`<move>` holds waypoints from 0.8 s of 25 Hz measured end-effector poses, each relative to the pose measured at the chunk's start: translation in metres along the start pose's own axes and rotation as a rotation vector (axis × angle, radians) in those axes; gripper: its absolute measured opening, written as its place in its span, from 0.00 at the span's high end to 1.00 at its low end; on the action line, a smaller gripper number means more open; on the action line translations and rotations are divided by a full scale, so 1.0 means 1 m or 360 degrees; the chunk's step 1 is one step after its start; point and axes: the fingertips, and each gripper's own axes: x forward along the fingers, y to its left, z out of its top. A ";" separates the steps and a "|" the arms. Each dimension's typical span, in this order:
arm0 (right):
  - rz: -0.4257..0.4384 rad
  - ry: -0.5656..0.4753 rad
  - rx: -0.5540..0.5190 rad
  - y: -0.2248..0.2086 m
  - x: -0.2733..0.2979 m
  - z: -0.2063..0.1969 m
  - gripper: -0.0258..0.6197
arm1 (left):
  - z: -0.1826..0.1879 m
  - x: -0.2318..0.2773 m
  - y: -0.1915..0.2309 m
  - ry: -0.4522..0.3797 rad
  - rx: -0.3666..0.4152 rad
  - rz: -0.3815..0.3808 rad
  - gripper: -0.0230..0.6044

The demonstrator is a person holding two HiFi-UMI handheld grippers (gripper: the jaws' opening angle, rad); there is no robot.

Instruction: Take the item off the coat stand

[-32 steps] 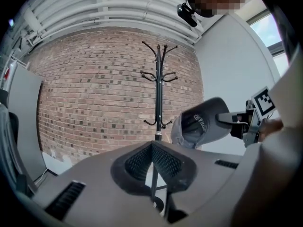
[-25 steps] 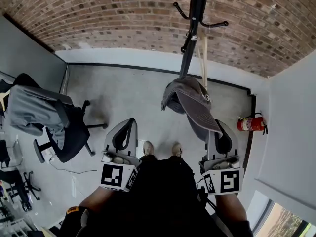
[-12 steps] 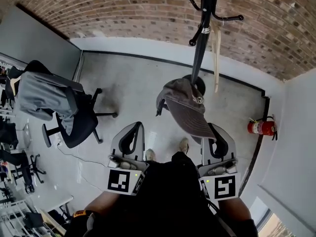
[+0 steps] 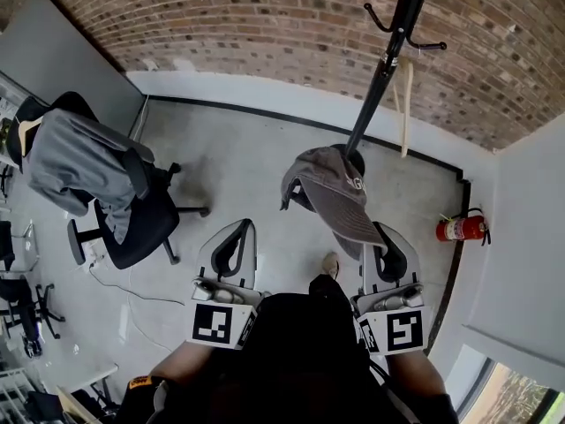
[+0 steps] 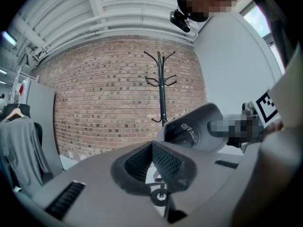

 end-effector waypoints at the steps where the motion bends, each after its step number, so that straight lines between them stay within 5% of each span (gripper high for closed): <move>1: -0.0012 0.0001 0.0002 0.018 -0.005 0.000 0.91 | -0.003 -0.016 0.010 -0.0001 -0.0002 -0.0004 0.93; 10: -0.0112 0.0084 -0.0017 0.158 -0.059 -0.005 0.91 | -0.029 -0.142 0.074 -0.0065 -0.0138 -0.0093 0.93; 20: -0.0096 0.0123 -0.0111 0.203 -0.093 0.008 0.91 | -0.035 -0.183 0.079 -0.0090 -0.0215 -0.0112 0.93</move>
